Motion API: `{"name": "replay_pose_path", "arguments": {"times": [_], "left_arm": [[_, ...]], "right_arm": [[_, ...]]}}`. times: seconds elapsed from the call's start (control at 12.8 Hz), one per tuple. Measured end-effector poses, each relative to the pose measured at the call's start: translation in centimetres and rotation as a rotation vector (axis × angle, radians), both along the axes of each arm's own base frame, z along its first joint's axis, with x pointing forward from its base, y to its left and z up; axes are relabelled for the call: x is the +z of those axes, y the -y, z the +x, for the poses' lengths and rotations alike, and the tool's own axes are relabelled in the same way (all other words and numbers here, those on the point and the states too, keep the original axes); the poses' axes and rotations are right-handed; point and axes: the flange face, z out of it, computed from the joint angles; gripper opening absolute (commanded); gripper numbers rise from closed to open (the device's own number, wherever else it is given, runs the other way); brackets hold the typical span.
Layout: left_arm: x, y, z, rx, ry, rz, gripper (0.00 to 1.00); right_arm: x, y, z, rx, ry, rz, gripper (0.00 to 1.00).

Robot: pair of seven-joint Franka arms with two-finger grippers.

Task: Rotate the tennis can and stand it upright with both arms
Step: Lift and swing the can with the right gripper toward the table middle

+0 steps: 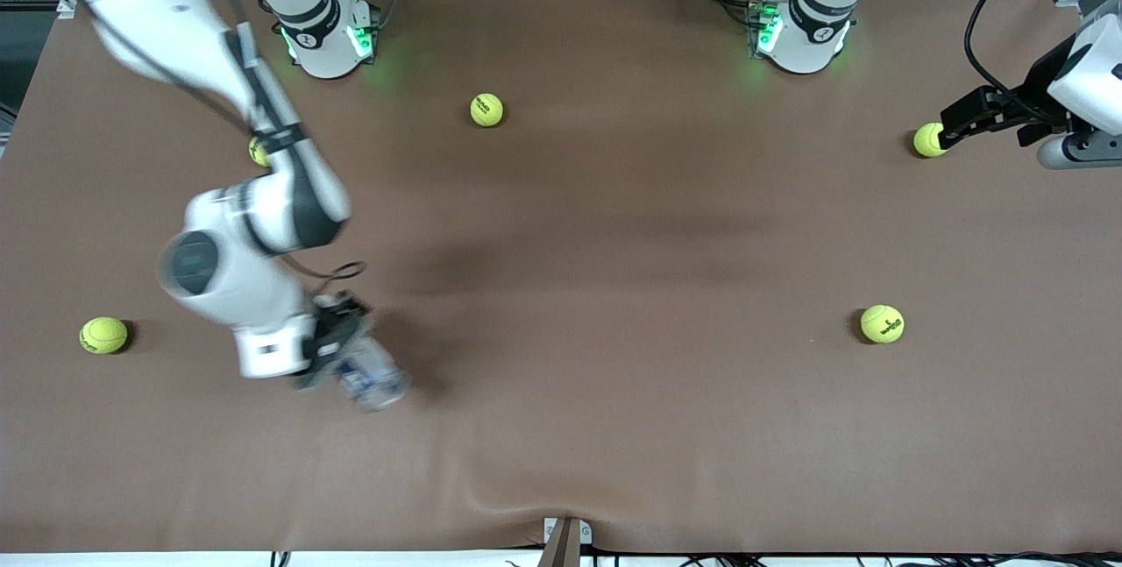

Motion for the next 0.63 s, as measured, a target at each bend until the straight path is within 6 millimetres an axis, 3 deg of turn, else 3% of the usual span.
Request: {"name": "replay_pose_path", "arguments": {"times": [0.24, 0.39, 0.47, 0.63], "left_arm": [[-0.1, 0.0, 0.0, 0.0, -0.001, 0.0, 1.0], [-0.2, 0.0, 0.1, 0.0, -0.003, 0.0, 1.0], [-0.2, 0.0, 0.1, 0.0, -0.004, 0.0, 1.0], [-0.3, 0.0, 0.1, 0.0, -0.006, 0.0, 1.0]], "right_arm": [[-0.3, -13.0, -5.8, 0.247, 0.012, -0.023, 0.94], [-0.4, -18.6, -9.4, 0.378, 0.034, -0.066, 0.95], [-0.6, -19.7, -10.2, 0.405, 0.039, -0.079, 1.0], [-1.0, -18.5, -9.3, 0.399, 0.04, -0.096, 1.0]]}}
